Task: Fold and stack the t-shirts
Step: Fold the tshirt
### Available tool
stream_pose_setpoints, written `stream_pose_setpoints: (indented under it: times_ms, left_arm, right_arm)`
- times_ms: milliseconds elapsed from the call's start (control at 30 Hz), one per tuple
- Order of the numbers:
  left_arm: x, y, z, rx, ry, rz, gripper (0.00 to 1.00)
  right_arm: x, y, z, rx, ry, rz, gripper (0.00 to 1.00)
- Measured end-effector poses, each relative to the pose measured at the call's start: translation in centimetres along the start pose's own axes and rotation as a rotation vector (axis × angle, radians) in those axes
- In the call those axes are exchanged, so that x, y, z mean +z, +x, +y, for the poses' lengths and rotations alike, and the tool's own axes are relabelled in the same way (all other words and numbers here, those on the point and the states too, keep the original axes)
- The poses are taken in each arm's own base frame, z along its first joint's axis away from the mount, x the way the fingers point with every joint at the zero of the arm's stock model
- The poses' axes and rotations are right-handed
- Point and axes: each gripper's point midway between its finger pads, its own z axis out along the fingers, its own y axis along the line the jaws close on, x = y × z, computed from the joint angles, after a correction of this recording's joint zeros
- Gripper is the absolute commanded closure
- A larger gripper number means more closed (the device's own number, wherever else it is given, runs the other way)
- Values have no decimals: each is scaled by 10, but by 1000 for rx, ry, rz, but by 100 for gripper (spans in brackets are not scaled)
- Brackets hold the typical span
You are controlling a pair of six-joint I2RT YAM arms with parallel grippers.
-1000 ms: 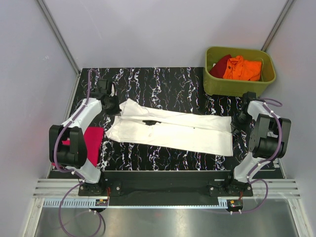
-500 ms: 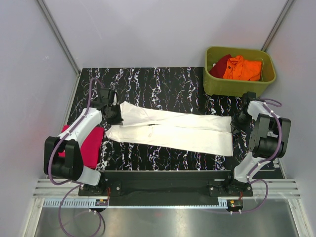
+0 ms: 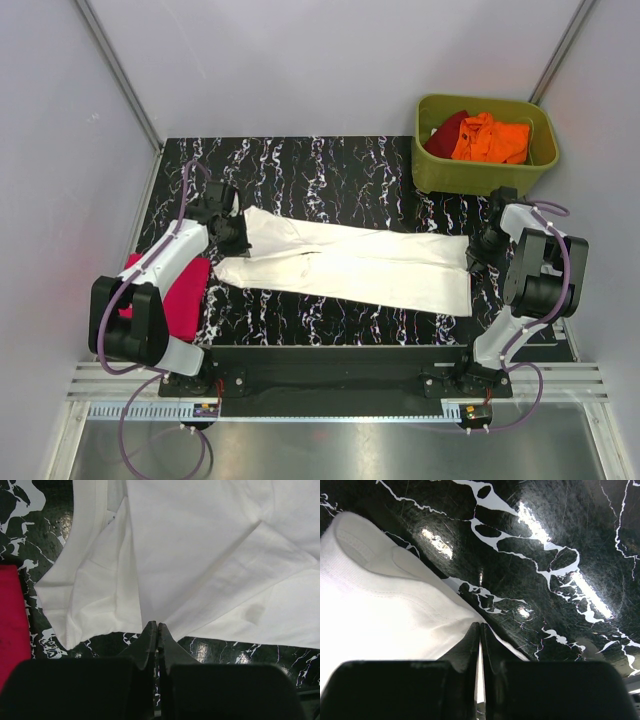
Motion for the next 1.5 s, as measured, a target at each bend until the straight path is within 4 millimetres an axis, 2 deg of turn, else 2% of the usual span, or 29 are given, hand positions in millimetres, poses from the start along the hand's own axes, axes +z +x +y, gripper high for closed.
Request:
stream_pose_setpoints:
  times_ms: [200, 600, 633, 667, 767, 800, 867, 900, 967, 1067, 1100, 1133, 1233, 1333, 1500]
  left_arm:
    - [2, 8, -1, 12, -5, 20, 100]
    - [3, 9, 1, 14, -22, 19, 100]
    - [4, 11, 2, 14, -24, 23, 96]
    - [4, 13, 3, 13, -27, 28, 74]
    - [4, 17, 7, 10, -44, 40, 62]
    - [4, 16, 8, 11, -51, 39, 50]
    - [0, 12, 11, 18, -73, 31, 39]
    - [-3, 9, 13, 17, -82, 28, 33]
    - [-11, -14, 9, 19, -78, -17, 32]
    - [-17, -68, 4, 7, -50, -116, 31]
    - [-16, -86, 3, 3, -47, -136, 31]
    - [-13, -104, 4, -1, -45, -158, 35]
    - [12, -146, 10, -15, -47, -172, 42]
    - [48, -161, 19, -23, -50, -131, 44]
    - [104, -162, 18, -30, -15, -23, 46]
  right_arm:
    - [0, 0, 0, 0, 0, 0, 92]
    - [0, 0, 0, 0, 1, 1, 90]
    - [0, 0, 0, 0, 1, 2, 88]
    - [0, 0, 0, 0, 2, 2, 85]
    - [0, 1, -1, 1, 4, 5, 70]
    - [0, 2, -1, -1, 6, 8, 66]
    - [-1, 4, -3, -4, 12, 14, 57]
    - [-2, 4, -3, -2, 13, 16, 55]
    - [-5, 4, -4, -4, 11, 11, 51]
    - [-13, 0, -2, -5, -7, -18, 47]
    - [-16, -3, -1, -4, -15, -29, 41]
    - [-18, -5, 2, -4, -27, -37, 38]
    - [-22, -16, 12, -1, -68, -70, 37]
    - [-25, -27, 24, 3, -117, -97, 37]
    - [-27, -49, 43, 4, -171, -131, 38]
